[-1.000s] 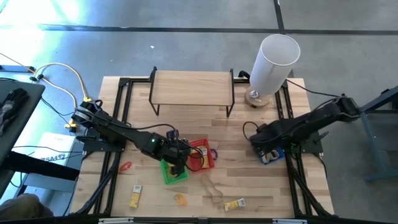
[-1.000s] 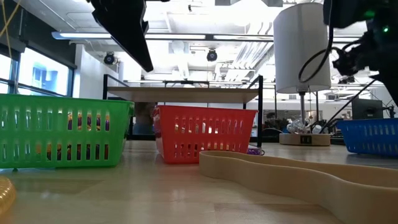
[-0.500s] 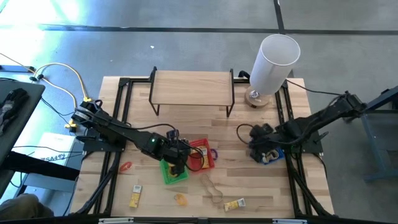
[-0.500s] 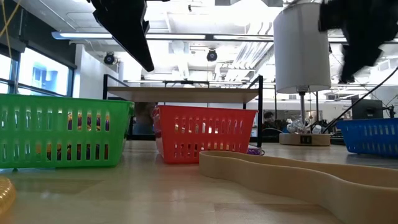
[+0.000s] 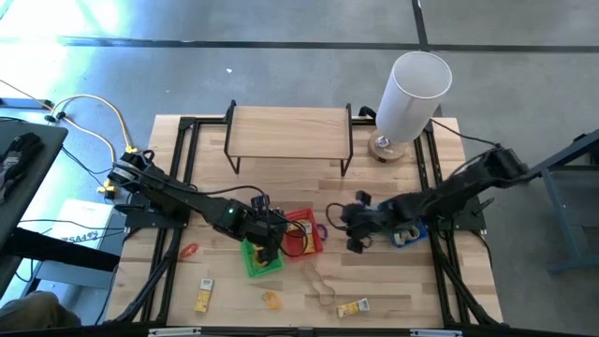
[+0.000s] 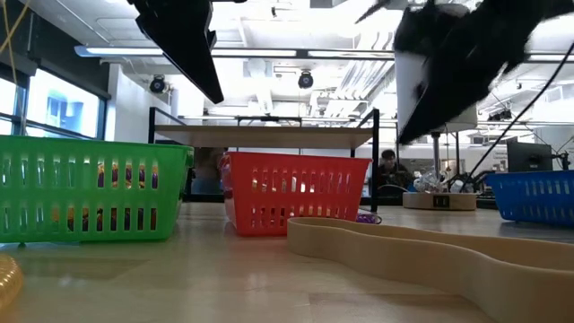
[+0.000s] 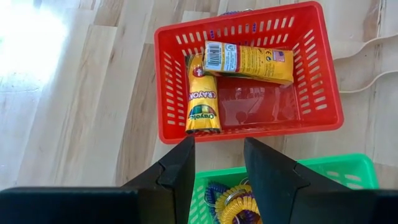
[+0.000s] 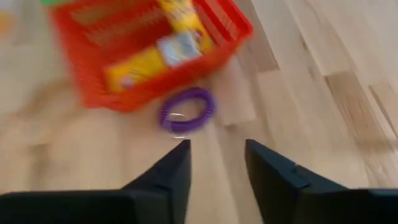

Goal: Pick & Place Office Desk Supplies
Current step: Put the violet spring keychain into the green bin

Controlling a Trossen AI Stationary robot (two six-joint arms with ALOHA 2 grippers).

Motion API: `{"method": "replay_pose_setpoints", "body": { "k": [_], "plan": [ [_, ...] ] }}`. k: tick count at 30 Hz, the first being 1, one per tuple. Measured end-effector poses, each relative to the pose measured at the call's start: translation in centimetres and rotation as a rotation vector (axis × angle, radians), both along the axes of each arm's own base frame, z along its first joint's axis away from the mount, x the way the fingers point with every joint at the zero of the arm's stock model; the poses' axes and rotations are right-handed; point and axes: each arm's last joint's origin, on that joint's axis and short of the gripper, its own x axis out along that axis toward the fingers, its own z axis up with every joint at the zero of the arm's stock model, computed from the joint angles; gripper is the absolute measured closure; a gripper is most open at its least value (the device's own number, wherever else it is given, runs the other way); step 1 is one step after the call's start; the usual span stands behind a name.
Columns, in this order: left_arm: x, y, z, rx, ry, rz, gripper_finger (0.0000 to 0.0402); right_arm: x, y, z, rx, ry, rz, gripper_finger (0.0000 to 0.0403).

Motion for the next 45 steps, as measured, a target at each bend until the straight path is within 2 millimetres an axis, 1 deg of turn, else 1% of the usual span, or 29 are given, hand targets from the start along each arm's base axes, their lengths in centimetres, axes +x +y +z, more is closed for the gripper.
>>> {"method": "replay_pose_setpoints", "body": {
  "k": [3,7,10,14,16,19,24,26,28,35,37,40,43,45],
  "plan": [
    [0.0,0.0,0.0,0.0,0.0,0.0,0.0271,1.5,-1.1,-2.2,-0.028,0.048,-0.026,0.0219],
    [0.0,0.0,0.0,0.0,0.0,0.0,0.0271,3.3,-2.0,-4.2,-0.05,0.05,0.033,0.0166],
    [0.0,0.0,0.0,0.0,0.0,0.0,0.0271,4.1,-2.4,-5.0,-0.043,0.035,0.058,0.0148],
    [0.0,0.0,0.0,0.0,0.001,0.0,0.0271,4.5,-2.7,-5.1,-0.018,0.006,0.066,0.0143],
    [0.0,0.0,0.0,0.0,0.001,0.0,0.0271,4.7,-2.7,-5.0,0.017,-0.014,0.086,0.0143],
    [0.0,0.0,0.0,0.0,0.001,0.0,0.0271,4.8,-2.6,-4.9,0.021,-0.028,0.09,0.0143],
    [-0.1,0.1,-0.8,0.012,0.009,-0.013,0.0271,5.0,-2.5,-6.4,-0.004,0.014,0.081,0.0143],
    [-0.1,0.1,-1.3,0.01,0.002,-0.015,0.0271,5.5,-2.3,-6.7,-0.001,-0.017,0.093,0.0143],
    [-0.3,0.1,-1.7,0.015,0.016,-0.015,0.0271,5.6,-2.2,-7.1,-0.012,-0.01,0.105,0.0143],
    [-0.3,0.1,-1.9,0.015,0.014,-0.015,0.0271,6.0,-2.2,-8.8,-0.012,0.022,0.104,0.0146],
    [-0.3,0.1,-1.8,0.02,0.012,-0.027,0.0271,6.0,-2.3,-9.4,-0.013,0.037,0.103,0.0155],
    [-0.1,0.1,-1.8,0.022,0.002,-0.036,0.0271,6.0,-2.4,-9.6,-0.014,0.047,0.098,0.0181],
    [-0.1,0.1,-1.8,0.021,0.0,-0.036,0.0271,5.9,-2.4,-9.8,-0.013,0.053,0.083,0.0222],
    [-0.1,0.1,-1.8,0.021,0.001,-0.036,0.0271,5.9,-2.4,-9.8,-0.018,0.054,0.077,0.0257]
  ]
}}
